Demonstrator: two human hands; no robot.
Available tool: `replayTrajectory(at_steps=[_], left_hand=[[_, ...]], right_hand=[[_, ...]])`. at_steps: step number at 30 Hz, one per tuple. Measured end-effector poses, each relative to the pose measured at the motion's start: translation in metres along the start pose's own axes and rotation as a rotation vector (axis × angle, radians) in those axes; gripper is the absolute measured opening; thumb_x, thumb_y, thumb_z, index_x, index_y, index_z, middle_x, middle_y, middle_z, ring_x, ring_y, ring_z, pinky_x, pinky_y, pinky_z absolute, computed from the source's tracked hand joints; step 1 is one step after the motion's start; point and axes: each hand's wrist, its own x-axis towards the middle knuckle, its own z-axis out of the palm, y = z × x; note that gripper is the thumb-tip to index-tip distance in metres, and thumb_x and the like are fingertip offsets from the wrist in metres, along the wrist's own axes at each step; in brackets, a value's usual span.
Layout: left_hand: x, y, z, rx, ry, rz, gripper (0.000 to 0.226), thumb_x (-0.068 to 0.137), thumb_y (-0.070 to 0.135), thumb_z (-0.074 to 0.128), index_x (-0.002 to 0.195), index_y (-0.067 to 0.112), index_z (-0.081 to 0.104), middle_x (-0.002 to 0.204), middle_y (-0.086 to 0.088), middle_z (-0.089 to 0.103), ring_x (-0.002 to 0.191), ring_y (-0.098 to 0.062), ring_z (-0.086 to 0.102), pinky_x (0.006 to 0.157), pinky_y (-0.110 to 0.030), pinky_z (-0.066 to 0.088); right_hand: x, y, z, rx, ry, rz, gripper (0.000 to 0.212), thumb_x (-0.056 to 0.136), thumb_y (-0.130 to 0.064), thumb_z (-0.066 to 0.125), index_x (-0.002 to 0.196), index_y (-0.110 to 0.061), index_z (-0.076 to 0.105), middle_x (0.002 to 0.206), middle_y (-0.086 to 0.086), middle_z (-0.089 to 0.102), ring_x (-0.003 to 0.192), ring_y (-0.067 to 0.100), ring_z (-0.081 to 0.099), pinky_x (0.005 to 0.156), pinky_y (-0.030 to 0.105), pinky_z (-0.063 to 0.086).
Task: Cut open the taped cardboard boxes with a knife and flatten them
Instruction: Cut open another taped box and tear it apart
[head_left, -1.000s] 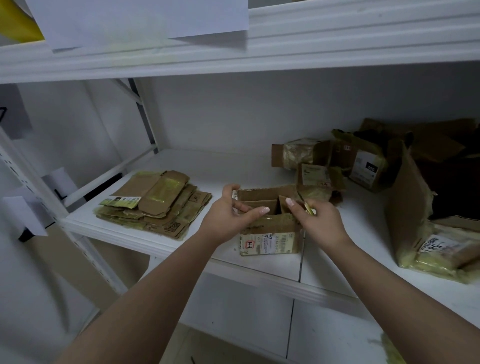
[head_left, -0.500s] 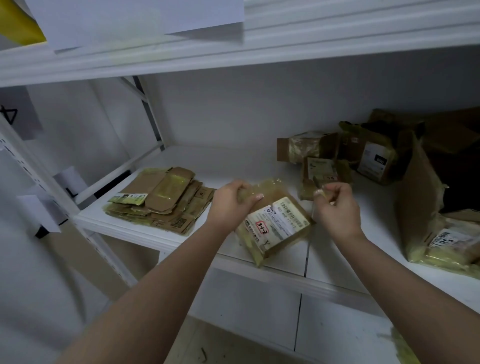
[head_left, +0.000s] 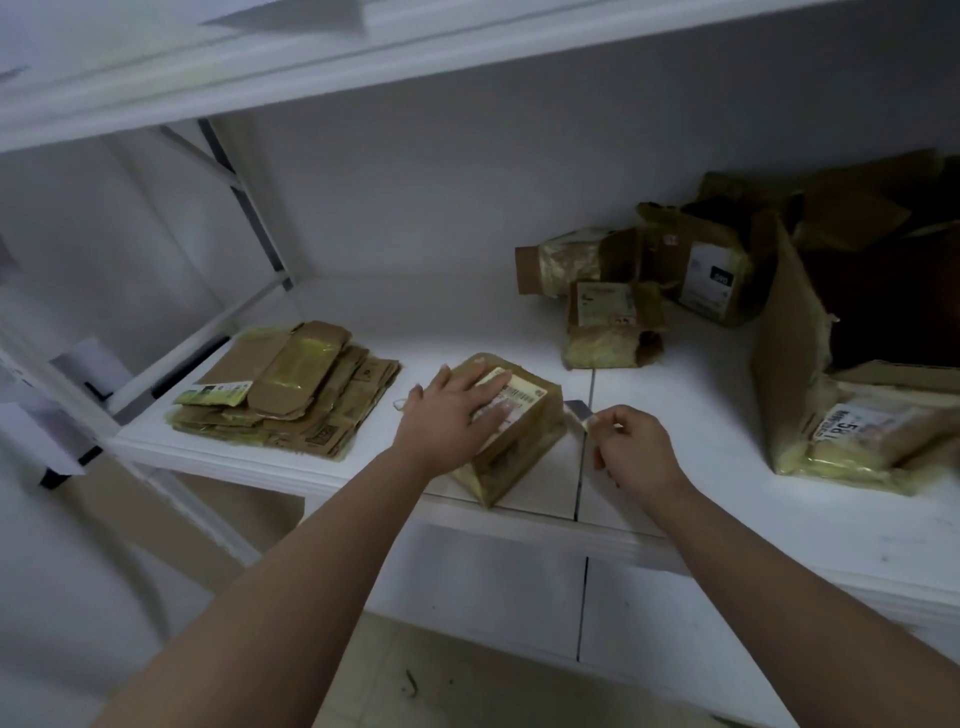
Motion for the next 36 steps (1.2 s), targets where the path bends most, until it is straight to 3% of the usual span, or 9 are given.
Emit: replayTrajectory(at_steps=[6, 11, 16, 21, 27, 32, 36], left_hand=[[0.004, 0.006, 0.004, -0.025, 0.041, -0.071, 0.047, 0.100, 0.051, 0.031, 0.147, 0.044, 0.030, 0.160, 0.012, 0.017, 0.148, -0.027, 0.011, 0.114, -0.054, 0.012], [0.001, 0.008, 0.004, -0.018, 0.030, -0.088, 0.048, 0.100, 0.051, 0.030, 0.148, 0.044, 0.027, 0.161, 0.012, 0.014, 0.148, -0.028, 0.010, 0.115, -0.053, 0.013], [-0.001, 0.011, 0.002, -0.081, -0.006, -0.095, 0.050, 0.100, 0.053, 0.030, 0.148, 0.044, 0.025, 0.161, 0.013, 0.007, 0.148, -0.029, 0.013, 0.115, -0.053, 0.020], [-0.009, 0.019, 0.008, -0.075, -0.057, -0.080, 0.051, 0.098, 0.058, 0.024, 0.148, 0.048, 0.020, 0.163, -0.003, -0.003, 0.140, -0.031, 0.033, 0.106, -0.049, 0.038], [-0.005, 0.026, 0.013, 0.080, -0.079, -0.126, 0.052, 0.100, 0.053, 0.011, 0.151, 0.045, 0.004, 0.162, -0.007, -0.009, 0.148, -0.035, -0.002, 0.117, -0.054, 0.020], [-0.002, 0.026, 0.014, 0.112, -0.091, -0.134, 0.051, 0.102, 0.049, 0.010, 0.151, 0.043, 0.001, 0.162, -0.009, -0.009, 0.148, -0.036, -0.005, 0.118, -0.054, 0.015], [-0.003, 0.028, 0.014, 0.106, -0.088, -0.150, 0.050, 0.102, 0.048, 0.011, 0.151, 0.043, 0.002, 0.162, -0.010, -0.008, 0.148, -0.036, -0.006, 0.118, -0.055, 0.014]], right_hand=[[-0.002, 0.008, 0.002, 0.084, 0.010, 0.084, 0.016, 0.090, -0.008, 0.050, 0.080, -0.008, 0.063, 0.063, 0.005, 0.061, 0.057, 0.015, 0.049, 0.053, 0.027, 0.039], [-0.007, 0.007, 0.011, 0.162, -0.013, 0.106, 0.019, 0.087, -0.001, 0.045, 0.083, -0.005, 0.063, 0.061, 0.009, 0.059, 0.049, 0.014, 0.046, 0.038, 0.019, 0.034], [0.000, 0.002, 0.024, 0.177, 0.026, 0.107, 0.022, 0.087, 0.001, 0.043, 0.084, -0.001, 0.064, 0.070, 0.012, 0.061, 0.054, 0.015, 0.049, 0.047, 0.023, 0.035], [0.023, -0.003, 0.035, 0.118, 0.077, 0.075, 0.019, 0.083, 0.002, 0.046, 0.082, 0.003, 0.065, 0.078, 0.016, 0.063, 0.071, 0.025, 0.057, 0.056, 0.026, 0.041], [0.026, 0.004, 0.042, 0.097, 0.046, 0.046, 0.021, 0.086, 0.001, 0.043, 0.076, -0.003, 0.061, 0.074, 0.011, 0.058, 0.072, 0.024, 0.052, 0.058, 0.026, 0.038], [0.016, 0.004, 0.039, 0.075, -0.108, 0.050, 0.024, 0.085, 0.001, 0.047, 0.075, -0.005, 0.068, 0.068, 0.007, 0.058, 0.067, 0.022, 0.053, 0.058, 0.024, 0.038], [-0.005, 0.005, 0.041, 0.001, -0.142, 0.038, 0.022, 0.087, -0.001, 0.045, 0.080, -0.001, 0.067, 0.064, 0.005, 0.053, 0.058, 0.017, 0.048, 0.048, 0.020, 0.035]])
